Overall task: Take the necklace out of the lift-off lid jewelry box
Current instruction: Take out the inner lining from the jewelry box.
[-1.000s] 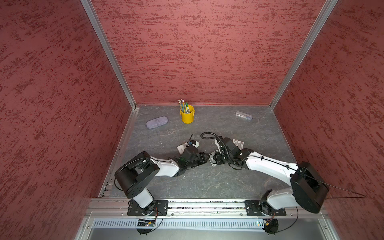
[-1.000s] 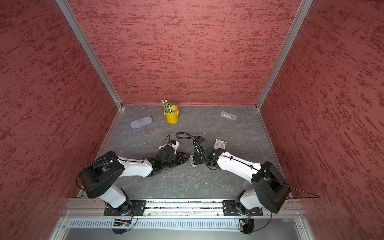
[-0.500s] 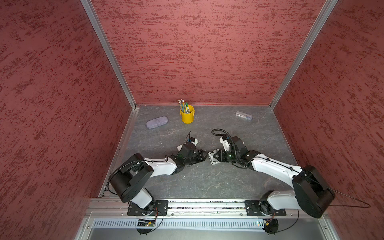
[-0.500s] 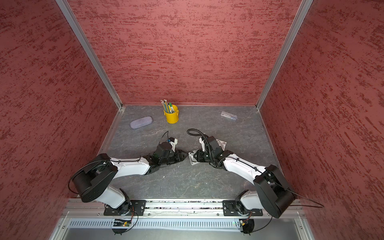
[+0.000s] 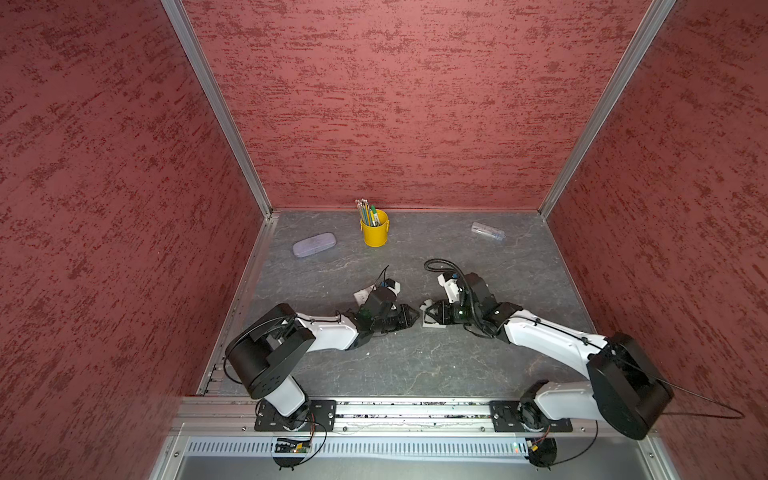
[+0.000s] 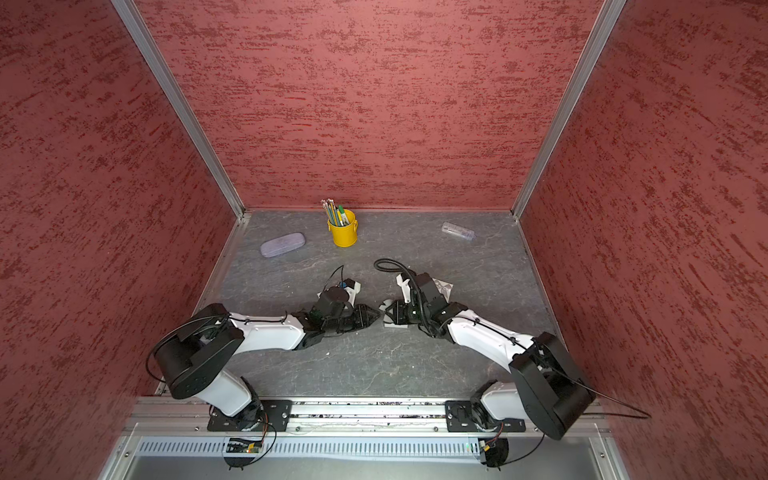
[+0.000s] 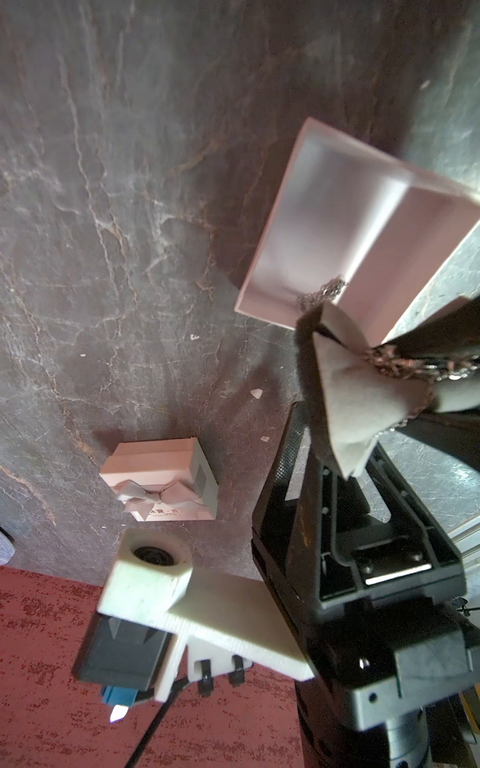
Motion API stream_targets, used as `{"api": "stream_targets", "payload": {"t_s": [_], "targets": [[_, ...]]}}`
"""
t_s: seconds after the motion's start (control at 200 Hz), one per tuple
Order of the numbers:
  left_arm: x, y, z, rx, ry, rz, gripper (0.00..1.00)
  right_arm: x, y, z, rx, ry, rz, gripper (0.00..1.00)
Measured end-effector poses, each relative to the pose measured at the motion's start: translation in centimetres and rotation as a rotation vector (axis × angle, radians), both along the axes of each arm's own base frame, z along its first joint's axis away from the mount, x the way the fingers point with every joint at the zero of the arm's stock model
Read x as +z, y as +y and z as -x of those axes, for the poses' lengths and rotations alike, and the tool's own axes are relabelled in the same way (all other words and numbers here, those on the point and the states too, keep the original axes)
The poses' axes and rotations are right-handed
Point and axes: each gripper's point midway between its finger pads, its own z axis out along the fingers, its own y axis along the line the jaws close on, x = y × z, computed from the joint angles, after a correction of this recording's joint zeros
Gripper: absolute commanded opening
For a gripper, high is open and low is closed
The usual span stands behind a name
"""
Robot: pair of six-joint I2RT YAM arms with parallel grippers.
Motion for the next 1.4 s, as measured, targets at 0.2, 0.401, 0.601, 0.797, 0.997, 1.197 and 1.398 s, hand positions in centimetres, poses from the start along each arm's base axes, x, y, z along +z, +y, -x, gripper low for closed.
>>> {"api": "stream_targets", "payload": {"t_s": [0.2, 0.401, 0.601, 0.797, 0.997, 1.197, 1.398], "targets": [[2.8, 0.9, -0.4, -0.013, -0.077, 0.006, 0.43, 2.2, -0.7, -1.1, -0.039, -0.050, 0.046, 0.22], [6.7, 1.2, -0.1, -0.101, -0.229, 0.022, 0.54, 9.0, -1.2, -2.7, -0.091, -0.217, 0.009, 0.22], [10.3, -0.3, 1.1, -0.230, -0.364, 0.038, 0.62, 14.4, -1.7, -3.1, -0.127, -0.340, -0.048, 0.22], [15.0, -2.6, 1.7, -0.305, -0.485, 0.095, 0.62, 17.4, -2.1, -2.9, -0.141, -0.404, -0.088, 0.22], [18.2, -3.6, 0.3, -0.291, -0.543, 0.134, 0.61, 18.6, -2.1, -2.9, -0.142, -0.427, -0.107, 0.23], [18.6, -4.4, -1.2, -0.294, -0.539, 0.155, 0.57, 18.7, -2.1, -2.9, -0.142, -0.429, -0.107, 0.23], [18.9, -4.9, -1.1, -0.318, -0.532, 0.176, 0.52, 18.7, -2.2, -2.9, -0.142, -0.431, -0.104, 0.24]]}}
